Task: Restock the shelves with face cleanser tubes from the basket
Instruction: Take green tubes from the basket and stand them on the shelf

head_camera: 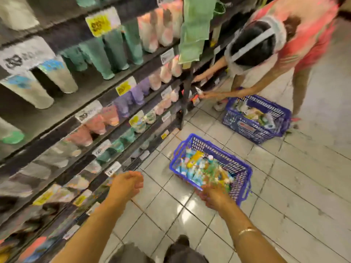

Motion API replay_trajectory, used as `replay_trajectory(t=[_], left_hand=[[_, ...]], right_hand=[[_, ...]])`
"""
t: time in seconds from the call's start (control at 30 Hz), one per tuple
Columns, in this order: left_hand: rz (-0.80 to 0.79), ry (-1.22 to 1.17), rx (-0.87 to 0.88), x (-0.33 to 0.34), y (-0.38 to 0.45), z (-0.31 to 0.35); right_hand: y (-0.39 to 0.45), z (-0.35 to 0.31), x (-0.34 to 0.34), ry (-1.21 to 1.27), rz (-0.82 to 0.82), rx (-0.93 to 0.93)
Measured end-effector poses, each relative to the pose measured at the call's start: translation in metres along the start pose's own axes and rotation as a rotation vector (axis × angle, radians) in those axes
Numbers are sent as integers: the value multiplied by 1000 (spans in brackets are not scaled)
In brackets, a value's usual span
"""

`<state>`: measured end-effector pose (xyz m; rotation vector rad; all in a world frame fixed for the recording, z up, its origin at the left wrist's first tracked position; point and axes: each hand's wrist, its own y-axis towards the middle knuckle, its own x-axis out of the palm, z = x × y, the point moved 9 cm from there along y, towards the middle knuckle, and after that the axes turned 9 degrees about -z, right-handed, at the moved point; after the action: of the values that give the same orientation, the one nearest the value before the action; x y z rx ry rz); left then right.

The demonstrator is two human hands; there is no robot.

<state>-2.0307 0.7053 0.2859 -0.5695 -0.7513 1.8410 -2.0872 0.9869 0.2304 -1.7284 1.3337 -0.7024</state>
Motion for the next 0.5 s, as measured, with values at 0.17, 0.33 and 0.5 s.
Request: replay_trajectory(t=[0.17, 0.33, 0.5], left_hand=[[-78, 128, -58, 57, 66, 11], [-208, 253, -66, 123, 144, 25], [-310, 374, -99, 169, 217, 24]], right_hand=[[38, 22, -61, 212, 96, 124], [77, 22, -103, 305, 217, 140], [126, 34, -138, 315, 339, 143]])
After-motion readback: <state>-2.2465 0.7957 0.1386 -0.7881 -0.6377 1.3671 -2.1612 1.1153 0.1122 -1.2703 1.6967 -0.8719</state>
